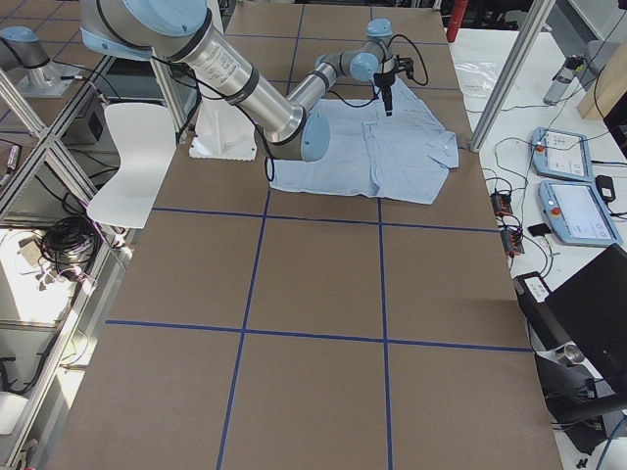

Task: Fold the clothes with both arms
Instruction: 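Withdraw the right gripper away from the shirt to its side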

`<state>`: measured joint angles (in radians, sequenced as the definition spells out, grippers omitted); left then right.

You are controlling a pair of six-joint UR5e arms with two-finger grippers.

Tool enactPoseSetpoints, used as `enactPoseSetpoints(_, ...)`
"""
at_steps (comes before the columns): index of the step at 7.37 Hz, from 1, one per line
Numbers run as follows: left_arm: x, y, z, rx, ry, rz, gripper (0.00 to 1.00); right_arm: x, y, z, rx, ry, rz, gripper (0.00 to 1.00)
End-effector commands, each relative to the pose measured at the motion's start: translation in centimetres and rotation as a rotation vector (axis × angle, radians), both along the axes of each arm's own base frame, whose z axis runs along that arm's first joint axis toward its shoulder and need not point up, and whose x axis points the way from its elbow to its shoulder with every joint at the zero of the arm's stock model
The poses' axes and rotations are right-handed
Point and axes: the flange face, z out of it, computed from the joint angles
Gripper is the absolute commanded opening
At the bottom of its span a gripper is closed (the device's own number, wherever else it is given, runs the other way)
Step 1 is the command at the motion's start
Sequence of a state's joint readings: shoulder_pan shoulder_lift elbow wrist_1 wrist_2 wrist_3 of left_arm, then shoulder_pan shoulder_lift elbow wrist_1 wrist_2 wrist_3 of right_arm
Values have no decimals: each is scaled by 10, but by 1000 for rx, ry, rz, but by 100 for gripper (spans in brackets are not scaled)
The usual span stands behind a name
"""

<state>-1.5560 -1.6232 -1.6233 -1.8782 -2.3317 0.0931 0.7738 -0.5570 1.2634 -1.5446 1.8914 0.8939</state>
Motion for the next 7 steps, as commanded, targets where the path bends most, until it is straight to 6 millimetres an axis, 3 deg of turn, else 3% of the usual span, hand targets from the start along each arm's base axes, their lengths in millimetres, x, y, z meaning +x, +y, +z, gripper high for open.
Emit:
enactPoseSetpoints(1, 1, 1, 46, -6, 37, -74, 100, 119, -44, 89, 14, 13, -111, 100)
enactPoseSetpoints(3, 21, 23, 57, -54, 108, -168, 100, 230, -27, 188, 76, -34, -166, 100)
enactPoseSetpoints(4, 46, 41, 67, -107, 153, -206, 100, 262, -12, 216, 69, -77, -171, 100)
enactPoseSetpoints(5, 73, 57, 78, -152, 165, -263, 100, 273, 2, 230, 66, -87, -171, 100)
enactPoseSetpoints(7, 108, 67, 94, -186, 185, -323, 100, 276, 8, 234, 63, -85, -169, 100)
